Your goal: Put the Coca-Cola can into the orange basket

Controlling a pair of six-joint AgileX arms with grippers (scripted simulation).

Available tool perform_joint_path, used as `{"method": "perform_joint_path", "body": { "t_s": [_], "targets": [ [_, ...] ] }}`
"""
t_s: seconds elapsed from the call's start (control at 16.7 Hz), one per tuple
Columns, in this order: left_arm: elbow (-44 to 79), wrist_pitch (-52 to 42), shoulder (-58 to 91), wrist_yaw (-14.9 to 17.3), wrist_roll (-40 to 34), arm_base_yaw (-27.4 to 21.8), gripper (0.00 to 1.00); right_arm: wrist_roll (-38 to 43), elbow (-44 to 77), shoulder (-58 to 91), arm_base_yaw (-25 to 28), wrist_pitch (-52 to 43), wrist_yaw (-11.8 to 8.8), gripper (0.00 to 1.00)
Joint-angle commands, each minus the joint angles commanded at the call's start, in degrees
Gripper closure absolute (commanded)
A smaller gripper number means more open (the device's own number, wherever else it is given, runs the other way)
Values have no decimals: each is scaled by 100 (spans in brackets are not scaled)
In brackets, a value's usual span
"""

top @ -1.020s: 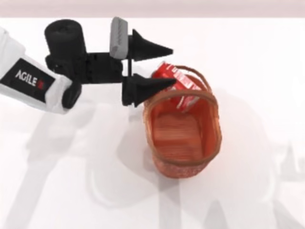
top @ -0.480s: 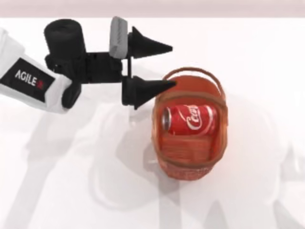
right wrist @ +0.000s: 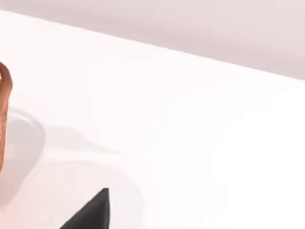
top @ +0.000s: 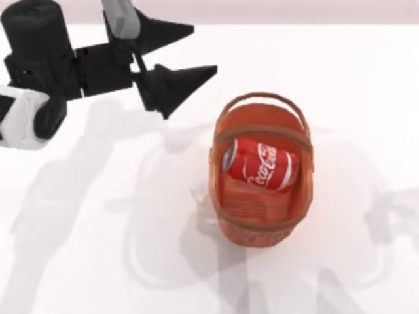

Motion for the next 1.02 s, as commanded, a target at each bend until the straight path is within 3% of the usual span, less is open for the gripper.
{"method": "perform_joint_path", "body": {
  "t_s": [0.78,1.02],
  "targets": [
    [-3811,-3425,-7657,-4105,-210,1134,0,-2907,7290,7647,2079,-5108,-144,0],
    [-4893,-4256,-9650,-5156,-39,1360,0,-3588,8997,9330,2565,-6222,-164,0]
  ]
}}
